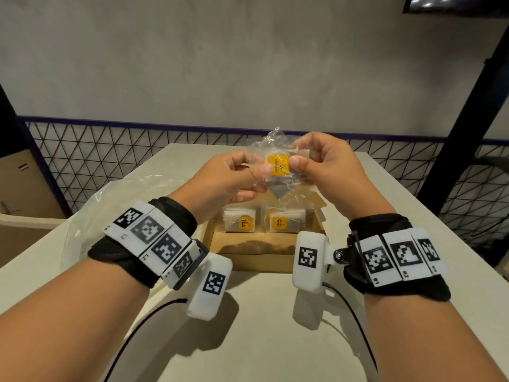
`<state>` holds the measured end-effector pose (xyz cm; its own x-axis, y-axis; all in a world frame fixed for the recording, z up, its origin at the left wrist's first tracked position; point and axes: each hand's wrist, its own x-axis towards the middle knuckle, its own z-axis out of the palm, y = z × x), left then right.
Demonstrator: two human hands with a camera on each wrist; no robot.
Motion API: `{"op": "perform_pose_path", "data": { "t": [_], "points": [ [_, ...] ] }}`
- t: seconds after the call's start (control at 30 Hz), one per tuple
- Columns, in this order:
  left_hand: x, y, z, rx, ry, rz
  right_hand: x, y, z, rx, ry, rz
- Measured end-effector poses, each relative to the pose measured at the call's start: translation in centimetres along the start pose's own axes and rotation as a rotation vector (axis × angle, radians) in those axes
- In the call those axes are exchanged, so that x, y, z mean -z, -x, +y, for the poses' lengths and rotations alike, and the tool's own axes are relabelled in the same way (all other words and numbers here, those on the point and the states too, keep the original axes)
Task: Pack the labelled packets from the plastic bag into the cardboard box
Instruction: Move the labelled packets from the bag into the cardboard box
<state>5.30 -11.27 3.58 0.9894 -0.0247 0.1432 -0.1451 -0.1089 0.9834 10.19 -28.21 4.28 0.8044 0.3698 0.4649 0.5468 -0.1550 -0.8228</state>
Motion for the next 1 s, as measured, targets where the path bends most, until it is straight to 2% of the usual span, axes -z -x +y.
{"op": "perform_pose_path", "data": {
  "t": [0.17, 0.27, 0.37, 0.43, 0.67, 0.73, 0.83, 0.93, 1.0],
  "points": [
    [-0.6, -0.7, -0.4, -0.031, -0.078, 0.040, 0.0, -0.1, 0.2, -0.076, -0.060, 0.019],
    [-0.6, -1.3, 0.0, -0.077, -0.169, 0.034, 0.1, -0.4, 0.5, -0.062, 0.009, 0.098],
    [-0.2, -1.7, 0.2, -0.118, -0.387, 0.036, 0.0, -0.6, 0.8, -0.037, 0.115, 0.172],
    [0.3, -1.8, 0.3, -0.126, -0.520, 0.024, -0.2, -0.6, 1.0, -0.011, 0.178, 0.166],
    [2.9, -1.7, 0.6, -0.035, -0.879, -0.102, 0.0, -0.7, 1.5, -0.023, 0.435, 0.150],
    [3.3, -1.8, 0.2, 0.018, -0.891, -0.107, 0.1, -0.8, 1.4, -0.043, 0.487, 0.109],
    [3.3, -1.8, -0.6, 0.063, -0.973, -0.146, -0.1, -0.9, 1.2, -0.170, 0.604, -0.057],
    [3.1, -1.9, -1.5, 0.060, -1.035, -0.191, -0.5, -0.9, 1.4, -0.188, 0.715, -0.143],
    [3.0, -1.9, -2.1, 0.027, -1.060, -0.193, -0.7, -0.9, 1.3, -0.260, 0.799, -0.229]
  ]
}}
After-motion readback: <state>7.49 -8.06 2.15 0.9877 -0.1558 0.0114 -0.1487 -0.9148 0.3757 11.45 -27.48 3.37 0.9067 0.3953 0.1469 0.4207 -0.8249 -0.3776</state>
